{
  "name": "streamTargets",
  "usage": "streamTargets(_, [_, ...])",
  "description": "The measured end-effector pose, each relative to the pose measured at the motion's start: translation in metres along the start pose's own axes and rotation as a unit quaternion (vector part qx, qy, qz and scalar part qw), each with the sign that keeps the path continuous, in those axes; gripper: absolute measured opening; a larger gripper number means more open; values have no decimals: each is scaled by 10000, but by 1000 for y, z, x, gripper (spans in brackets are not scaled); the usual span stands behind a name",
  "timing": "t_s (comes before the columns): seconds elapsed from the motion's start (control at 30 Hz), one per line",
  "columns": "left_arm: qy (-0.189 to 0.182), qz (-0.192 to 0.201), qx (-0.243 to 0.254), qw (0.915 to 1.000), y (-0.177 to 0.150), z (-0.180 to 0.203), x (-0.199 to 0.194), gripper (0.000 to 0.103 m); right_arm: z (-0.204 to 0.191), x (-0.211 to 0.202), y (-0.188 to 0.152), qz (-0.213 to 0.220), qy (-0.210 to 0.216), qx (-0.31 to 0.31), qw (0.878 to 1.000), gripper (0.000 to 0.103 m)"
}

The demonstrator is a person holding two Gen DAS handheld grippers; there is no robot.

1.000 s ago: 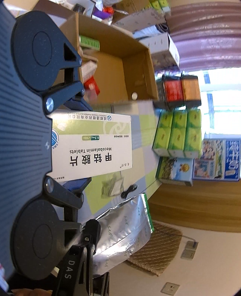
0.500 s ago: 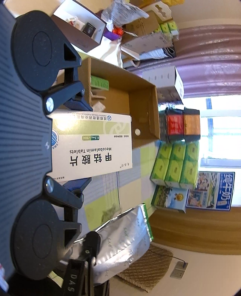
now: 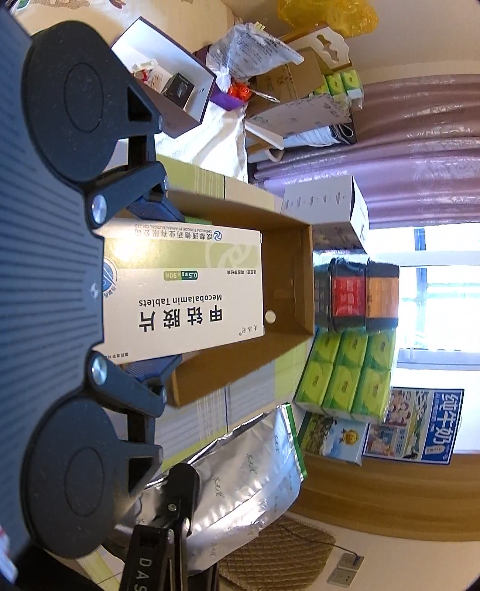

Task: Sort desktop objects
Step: 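Lower the Mecobalamin box with the left tool while the right tool lowers the foil bag over the cardboard box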

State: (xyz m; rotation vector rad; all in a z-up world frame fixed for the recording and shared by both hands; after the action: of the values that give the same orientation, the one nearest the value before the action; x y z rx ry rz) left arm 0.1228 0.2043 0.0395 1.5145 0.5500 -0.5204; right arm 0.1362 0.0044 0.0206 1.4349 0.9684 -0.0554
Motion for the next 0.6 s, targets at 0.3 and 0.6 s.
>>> streamTargets(0.3, [37, -54, -37, 10000, 12, -17, 9, 67, -18, 28, 14, -61, 159, -61, 9998, 34])
streamTargets(0.6, [51, -152, -24, 9999, 19, -28, 22, 67, -21, 45, 25, -47, 199, -58, 9998, 34])
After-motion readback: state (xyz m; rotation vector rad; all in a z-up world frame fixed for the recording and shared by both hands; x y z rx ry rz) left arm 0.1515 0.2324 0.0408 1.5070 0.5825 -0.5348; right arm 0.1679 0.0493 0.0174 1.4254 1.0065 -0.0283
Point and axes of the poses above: each gripper's, at about its wrist camera, not at the fingertips, and x roughly the way its jaws point, z to its right, y to its top, the point moved 2 cm from there along x, roughly the way its jaws point, and after that the axes turned 1 degree about -z, right-handed, at the moved point
